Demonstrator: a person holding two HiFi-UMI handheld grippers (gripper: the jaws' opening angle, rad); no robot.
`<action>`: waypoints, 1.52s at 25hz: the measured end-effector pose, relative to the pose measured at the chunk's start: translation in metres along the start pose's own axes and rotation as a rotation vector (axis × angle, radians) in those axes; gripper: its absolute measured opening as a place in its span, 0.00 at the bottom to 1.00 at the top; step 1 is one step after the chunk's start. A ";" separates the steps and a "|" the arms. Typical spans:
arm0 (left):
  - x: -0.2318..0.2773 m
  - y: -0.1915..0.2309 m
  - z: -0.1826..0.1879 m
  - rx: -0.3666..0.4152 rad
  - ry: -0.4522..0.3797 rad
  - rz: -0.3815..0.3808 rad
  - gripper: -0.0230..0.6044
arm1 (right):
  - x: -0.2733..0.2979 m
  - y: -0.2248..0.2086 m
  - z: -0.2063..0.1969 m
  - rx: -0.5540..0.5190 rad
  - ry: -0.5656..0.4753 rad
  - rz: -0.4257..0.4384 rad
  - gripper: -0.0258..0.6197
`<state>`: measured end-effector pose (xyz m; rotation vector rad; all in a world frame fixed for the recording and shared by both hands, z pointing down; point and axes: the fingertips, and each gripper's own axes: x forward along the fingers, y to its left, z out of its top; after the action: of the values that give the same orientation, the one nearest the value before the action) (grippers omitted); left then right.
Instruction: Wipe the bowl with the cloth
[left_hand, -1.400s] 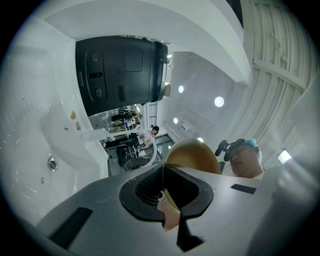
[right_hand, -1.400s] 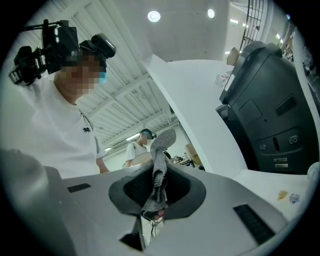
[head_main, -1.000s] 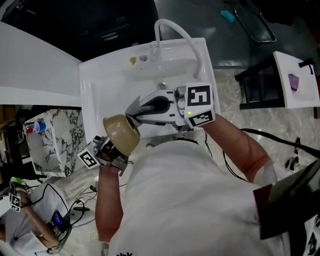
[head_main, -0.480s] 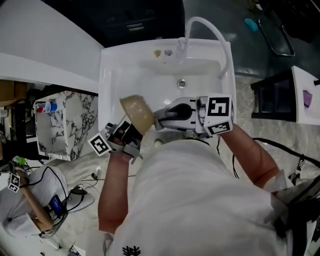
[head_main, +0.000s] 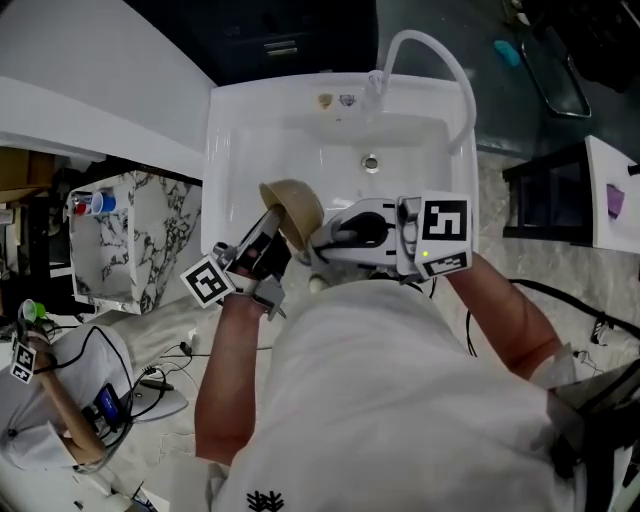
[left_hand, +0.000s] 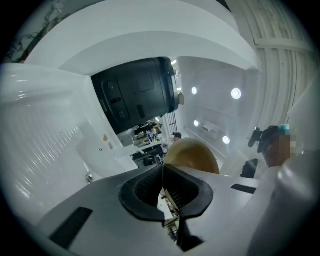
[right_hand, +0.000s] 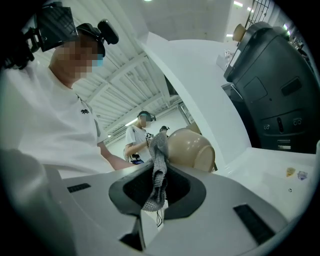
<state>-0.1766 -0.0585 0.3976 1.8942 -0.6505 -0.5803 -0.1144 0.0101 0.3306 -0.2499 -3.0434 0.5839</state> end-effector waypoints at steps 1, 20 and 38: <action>-0.003 0.001 -0.001 0.003 0.009 0.007 0.07 | 0.001 0.001 0.002 -0.004 -0.001 -0.003 0.11; -0.062 -0.007 -0.062 0.154 0.339 0.035 0.07 | 0.026 -0.010 0.014 0.025 -0.096 -0.117 0.11; -0.080 -0.004 0.013 0.221 0.258 0.146 0.07 | 0.032 -0.012 -0.096 0.170 0.023 -0.357 0.11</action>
<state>-0.2429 -0.0122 0.3973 2.0614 -0.6974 -0.1711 -0.1418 0.0389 0.4242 0.2829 -2.8871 0.7925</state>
